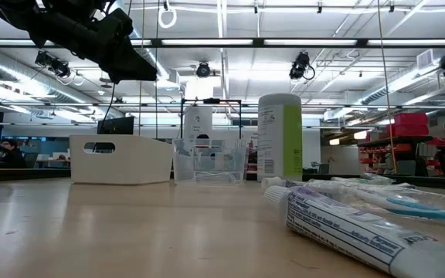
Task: Pick & Place Travel size toiletries
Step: Put the blue razor into the right black bin, then put the top white toothpaste into the left black bin
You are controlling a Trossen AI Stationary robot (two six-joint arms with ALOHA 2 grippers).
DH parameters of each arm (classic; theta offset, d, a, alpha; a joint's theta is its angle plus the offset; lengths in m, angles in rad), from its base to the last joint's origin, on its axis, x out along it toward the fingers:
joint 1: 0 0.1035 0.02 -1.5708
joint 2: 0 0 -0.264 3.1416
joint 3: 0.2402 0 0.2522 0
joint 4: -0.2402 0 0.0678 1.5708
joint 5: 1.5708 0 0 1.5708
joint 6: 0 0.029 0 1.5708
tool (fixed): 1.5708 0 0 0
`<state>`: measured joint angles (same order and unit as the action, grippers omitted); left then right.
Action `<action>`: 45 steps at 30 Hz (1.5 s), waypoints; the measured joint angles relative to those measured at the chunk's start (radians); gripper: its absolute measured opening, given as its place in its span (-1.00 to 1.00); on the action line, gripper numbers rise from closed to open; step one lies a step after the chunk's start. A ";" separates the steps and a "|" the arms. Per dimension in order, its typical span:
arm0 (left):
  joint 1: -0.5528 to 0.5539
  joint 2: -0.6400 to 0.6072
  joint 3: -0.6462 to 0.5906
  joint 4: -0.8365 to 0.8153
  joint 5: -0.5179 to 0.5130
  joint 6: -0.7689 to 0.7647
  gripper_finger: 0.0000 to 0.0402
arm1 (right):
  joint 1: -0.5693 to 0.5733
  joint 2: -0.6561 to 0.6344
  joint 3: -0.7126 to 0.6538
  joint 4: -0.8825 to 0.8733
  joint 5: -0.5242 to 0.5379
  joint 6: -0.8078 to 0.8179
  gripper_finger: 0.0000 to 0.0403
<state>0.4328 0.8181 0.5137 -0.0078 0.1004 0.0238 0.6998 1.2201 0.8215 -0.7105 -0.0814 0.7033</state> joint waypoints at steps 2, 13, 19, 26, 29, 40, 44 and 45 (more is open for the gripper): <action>0.000 0.000 0.000 0.000 -0.004 -0.021 -0.29 | 0.036 0.013 -0.020 0.022 -0.002 -0.001 -0.84; 0.000 0.000 0.000 0.001 -0.008 -0.043 -0.29 | 0.068 0.069 -0.051 0.000 0.010 -0.015 -0.58; 0.000 0.000 0.000 0.001 -0.008 -0.046 -0.29 | 0.059 0.097 -0.051 0.038 0.073 -0.063 -0.49; 0.000 0.000 0.000 0.002 -0.008 -0.039 -0.29 | 0.028 0.096 -0.049 0.057 0.089 0.001 -0.48; 0.000 0.000 0.000 0.009 -0.008 -0.040 -0.29 | 0.004 0.095 -0.024 0.064 0.099 -0.040 -0.48; 0.000 0.000 0.000 0.031 -0.007 -0.071 -0.29 | -0.131 0.082 0.214 0.061 0.255 -0.240 -0.51; 0.000 0.000 0.000 0.029 -0.007 -0.074 -0.29 | -0.189 0.082 0.225 0.073 0.423 -0.428 -0.50; 0.000 0.000 0.000 0.030 -0.007 -0.077 -0.29 | -0.208 0.082 0.225 0.073 0.451 -0.456 -0.50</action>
<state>0.4323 0.8181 0.5140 0.0218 0.0937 -0.0536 0.4913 1.3018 1.0466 -0.6376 0.3696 0.2468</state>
